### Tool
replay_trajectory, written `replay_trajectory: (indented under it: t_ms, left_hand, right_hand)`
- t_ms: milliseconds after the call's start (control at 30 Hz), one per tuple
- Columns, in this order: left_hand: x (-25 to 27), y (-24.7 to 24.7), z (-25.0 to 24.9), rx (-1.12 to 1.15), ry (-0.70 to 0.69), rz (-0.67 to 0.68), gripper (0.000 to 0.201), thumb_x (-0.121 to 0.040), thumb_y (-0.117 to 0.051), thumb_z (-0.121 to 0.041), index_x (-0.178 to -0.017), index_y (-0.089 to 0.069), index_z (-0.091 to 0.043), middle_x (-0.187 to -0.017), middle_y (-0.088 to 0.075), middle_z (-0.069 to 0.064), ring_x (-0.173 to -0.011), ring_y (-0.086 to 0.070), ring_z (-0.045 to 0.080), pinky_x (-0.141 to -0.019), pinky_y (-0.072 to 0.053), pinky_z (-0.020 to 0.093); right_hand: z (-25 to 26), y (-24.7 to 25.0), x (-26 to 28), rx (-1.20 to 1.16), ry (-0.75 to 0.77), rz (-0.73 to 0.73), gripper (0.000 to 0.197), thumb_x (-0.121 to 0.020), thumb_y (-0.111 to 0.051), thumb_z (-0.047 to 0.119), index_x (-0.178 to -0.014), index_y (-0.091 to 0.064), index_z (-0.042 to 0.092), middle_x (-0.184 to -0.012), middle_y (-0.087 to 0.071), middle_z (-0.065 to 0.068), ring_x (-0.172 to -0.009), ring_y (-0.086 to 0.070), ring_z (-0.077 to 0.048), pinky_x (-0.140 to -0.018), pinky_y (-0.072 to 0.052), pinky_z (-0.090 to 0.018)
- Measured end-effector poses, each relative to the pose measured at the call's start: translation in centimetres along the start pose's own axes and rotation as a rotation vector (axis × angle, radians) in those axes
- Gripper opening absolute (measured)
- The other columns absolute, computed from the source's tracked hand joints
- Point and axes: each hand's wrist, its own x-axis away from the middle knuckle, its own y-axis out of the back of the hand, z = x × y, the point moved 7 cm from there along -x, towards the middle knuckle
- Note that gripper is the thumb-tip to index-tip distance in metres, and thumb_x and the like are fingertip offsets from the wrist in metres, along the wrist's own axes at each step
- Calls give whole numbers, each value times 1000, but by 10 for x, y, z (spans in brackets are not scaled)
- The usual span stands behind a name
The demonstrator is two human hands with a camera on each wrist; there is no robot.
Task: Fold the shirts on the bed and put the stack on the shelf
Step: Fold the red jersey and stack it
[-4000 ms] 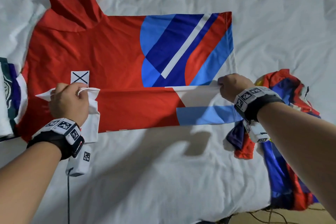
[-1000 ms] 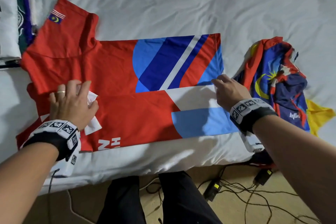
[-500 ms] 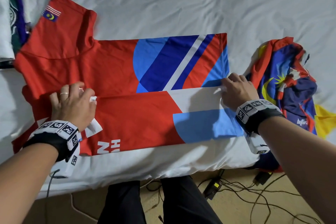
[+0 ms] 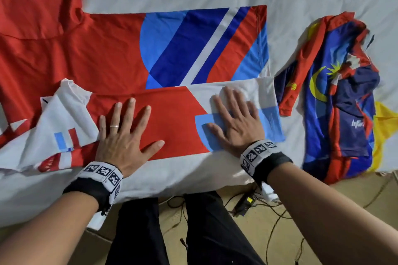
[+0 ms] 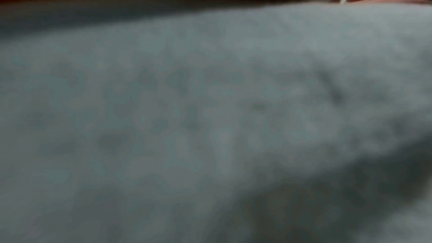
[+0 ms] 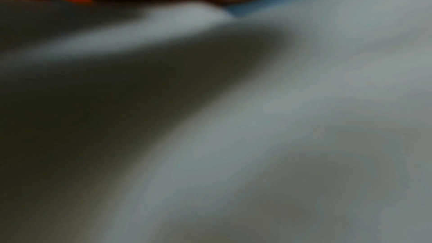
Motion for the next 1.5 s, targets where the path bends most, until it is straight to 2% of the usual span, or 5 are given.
replay_trajectory:
  t_ms: [400,600,833,1233,1500]
  left_hand:
    - [-2,-10,0,29,4,-15,93,-81,-16,-88,-159,-3,-41,-169,6,0,-154,-2,35,-118,-13,67]
    - [-1,-7,1,86,-1,27,93,-80,-17,-88,-156,10,-43,-167,17,-3,-154,10,30,-120,-3,62]
    - [45,57,41,165,-87,-391,54,-76,-70,-38,-125,-64,-16,-130,-56,12,-115,-49,36,-100,-42,52]
    - [52,71,193,128,-47,-212,7,-77,-61,-17,-82,-66,-17,-83,-65,5,-80,-62,35,-69,-45,44]
    - [28,118,304,667,373,-593,33,-95,-52,-34,-120,-62,-15,-114,-68,9,-105,-61,31,-86,-46,38]
  right_hand:
    - [18,-5,5,-4,117,-5,68,-97,-18,67,-156,-16,34,-166,-6,-4,-152,-7,-25,-115,-20,-49]
    - [-50,12,20,10,-304,-16,73,-93,-11,67,-155,-19,29,-166,-5,-3,-152,-3,-20,-119,-11,-50]
    - [161,18,-9,-45,220,-70,53,-89,-44,43,-132,-56,15,-151,-42,-15,-131,-46,-36,-95,-46,-51]
    - [253,-17,-50,-10,85,4,64,-95,-23,50,-155,-21,28,-166,-6,-1,-152,-9,-24,-116,-21,-49]
    - [257,-18,-50,12,84,-17,63,-96,-27,47,-154,-26,25,-165,-12,-5,-151,-16,-27,-113,-26,-50]
